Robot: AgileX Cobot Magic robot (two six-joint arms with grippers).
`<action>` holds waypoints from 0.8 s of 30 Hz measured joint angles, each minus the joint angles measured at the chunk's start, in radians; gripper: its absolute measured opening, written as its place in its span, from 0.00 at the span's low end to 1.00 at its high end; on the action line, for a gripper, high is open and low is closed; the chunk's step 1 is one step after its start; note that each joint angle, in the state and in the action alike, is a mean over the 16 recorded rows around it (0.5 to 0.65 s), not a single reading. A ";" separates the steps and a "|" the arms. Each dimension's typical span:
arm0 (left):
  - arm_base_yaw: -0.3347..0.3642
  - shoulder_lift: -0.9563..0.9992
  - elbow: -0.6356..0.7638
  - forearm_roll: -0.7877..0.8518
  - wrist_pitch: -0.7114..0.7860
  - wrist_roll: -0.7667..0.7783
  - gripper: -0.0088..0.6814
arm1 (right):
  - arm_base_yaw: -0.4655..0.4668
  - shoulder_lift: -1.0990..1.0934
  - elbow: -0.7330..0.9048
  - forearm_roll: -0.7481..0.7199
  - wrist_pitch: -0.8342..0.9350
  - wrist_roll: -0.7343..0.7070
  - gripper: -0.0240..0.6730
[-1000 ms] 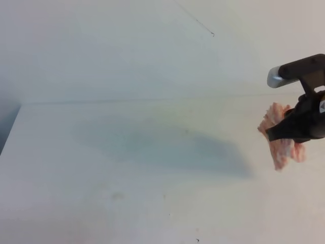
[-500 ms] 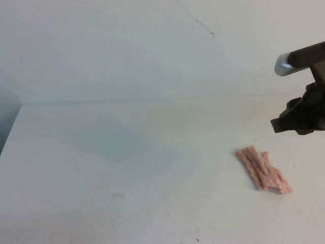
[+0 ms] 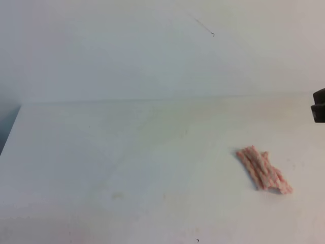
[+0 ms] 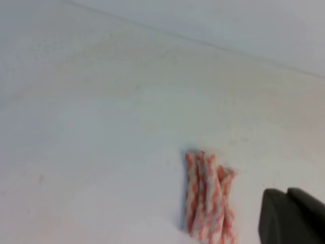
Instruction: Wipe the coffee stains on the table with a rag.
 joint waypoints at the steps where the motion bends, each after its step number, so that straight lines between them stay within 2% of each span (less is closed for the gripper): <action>1: 0.000 0.000 0.000 0.000 0.000 0.000 0.01 | 0.000 -0.004 0.000 0.000 0.005 0.000 0.03; 14: 0.000 0.000 0.000 0.000 -0.001 0.000 0.01 | -0.025 -0.091 0.001 -0.018 0.028 -0.028 0.03; 19: 0.000 0.000 0.000 0.000 0.000 0.000 0.01 | -0.093 -0.241 0.022 -0.032 -0.009 -0.042 0.03; 24: 0.000 0.000 0.000 0.000 -0.001 0.000 0.01 | -0.208 -0.459 0.122 -0.045 -0.122 -0.047 0.03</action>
